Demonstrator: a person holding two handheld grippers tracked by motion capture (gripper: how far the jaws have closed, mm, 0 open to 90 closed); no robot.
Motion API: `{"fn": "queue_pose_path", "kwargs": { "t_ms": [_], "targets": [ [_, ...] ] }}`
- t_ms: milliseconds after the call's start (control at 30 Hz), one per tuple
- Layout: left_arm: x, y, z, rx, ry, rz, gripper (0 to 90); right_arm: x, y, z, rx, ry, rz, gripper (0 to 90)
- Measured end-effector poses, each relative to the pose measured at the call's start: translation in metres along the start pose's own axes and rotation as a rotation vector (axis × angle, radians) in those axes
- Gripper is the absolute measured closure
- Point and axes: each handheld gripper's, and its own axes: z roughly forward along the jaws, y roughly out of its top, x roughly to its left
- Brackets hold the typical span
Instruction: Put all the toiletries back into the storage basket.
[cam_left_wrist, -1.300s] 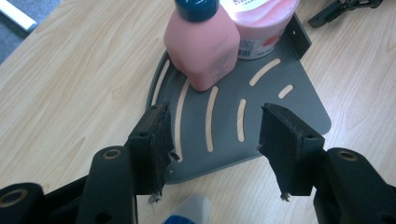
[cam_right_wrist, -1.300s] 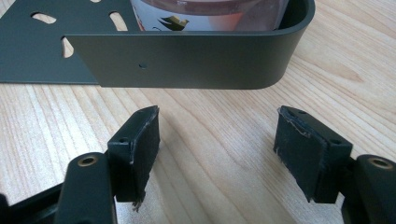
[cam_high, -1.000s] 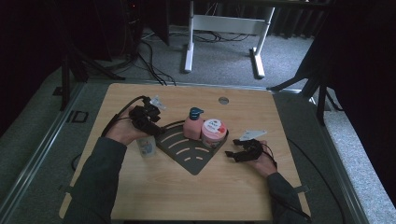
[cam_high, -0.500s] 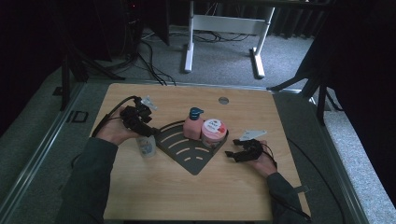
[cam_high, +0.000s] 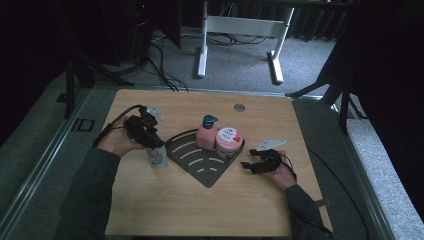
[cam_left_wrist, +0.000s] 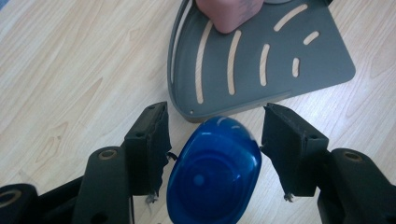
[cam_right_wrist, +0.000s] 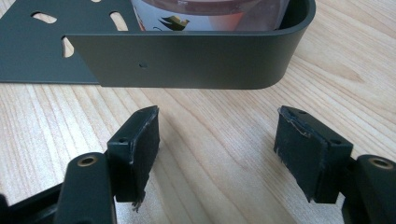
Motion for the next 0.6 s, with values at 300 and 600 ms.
{"fn": "queue_pose_path", "kwargs": {
  "t_ms": [300,600],
  "targets": [
    [0.0015,-0.0020,0.0048,0.031,-0.014,0.001,42.3,-0.0001,0.0000,0.0000,0.000,0.001,0.000,30.5],
    [0.0041,-0.0061,0.0100,0.048,-0.033,-0.003,42.8,0.0000,0.0000,0.0001,-0.001,0.001,0.000,30.4]
  ]
}}
